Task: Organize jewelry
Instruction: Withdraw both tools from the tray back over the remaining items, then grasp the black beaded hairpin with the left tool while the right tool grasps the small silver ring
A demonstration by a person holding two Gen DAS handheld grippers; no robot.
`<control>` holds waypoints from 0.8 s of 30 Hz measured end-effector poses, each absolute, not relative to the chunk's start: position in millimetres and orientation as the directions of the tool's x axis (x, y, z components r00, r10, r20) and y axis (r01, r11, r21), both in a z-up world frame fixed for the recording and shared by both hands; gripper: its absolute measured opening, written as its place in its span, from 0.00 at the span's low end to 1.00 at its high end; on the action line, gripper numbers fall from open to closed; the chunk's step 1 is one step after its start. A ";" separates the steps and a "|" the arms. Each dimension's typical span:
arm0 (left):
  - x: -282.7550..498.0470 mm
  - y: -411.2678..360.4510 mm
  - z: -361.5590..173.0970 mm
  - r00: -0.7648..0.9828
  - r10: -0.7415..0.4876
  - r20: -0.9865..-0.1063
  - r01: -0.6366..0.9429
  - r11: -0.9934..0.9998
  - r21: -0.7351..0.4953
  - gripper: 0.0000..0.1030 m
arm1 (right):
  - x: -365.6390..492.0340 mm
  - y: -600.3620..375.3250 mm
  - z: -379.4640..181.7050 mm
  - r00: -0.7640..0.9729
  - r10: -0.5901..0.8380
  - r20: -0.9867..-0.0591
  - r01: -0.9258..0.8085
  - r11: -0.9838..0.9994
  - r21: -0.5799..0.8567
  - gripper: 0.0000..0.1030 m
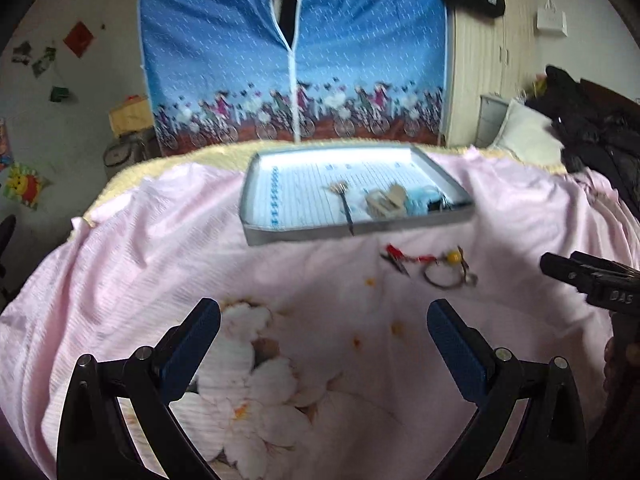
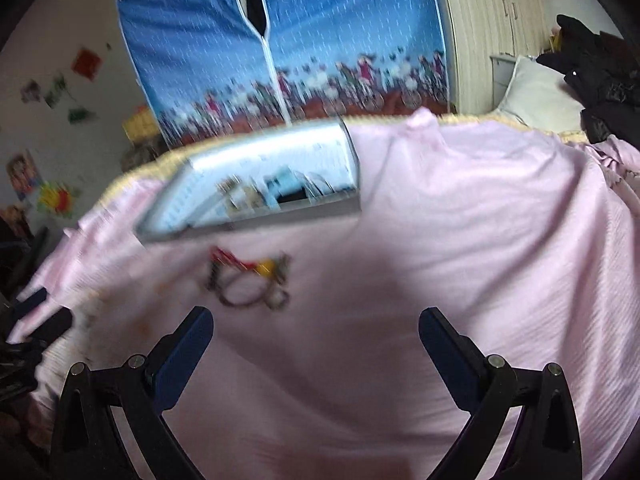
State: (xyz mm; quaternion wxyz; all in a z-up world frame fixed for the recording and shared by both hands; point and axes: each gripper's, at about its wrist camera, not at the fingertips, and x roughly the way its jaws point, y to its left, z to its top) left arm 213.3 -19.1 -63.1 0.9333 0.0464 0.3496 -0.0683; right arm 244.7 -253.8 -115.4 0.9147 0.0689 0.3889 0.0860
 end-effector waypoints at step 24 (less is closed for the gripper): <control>321.6 -69.6 -101.2 0.551 -0.311 -0.774 0.283 0.943 -0.176 0.59 | 309.0 -247.8 -151.2 0.554 0.239 -0.797 -0.322 0.945 0.059 0.98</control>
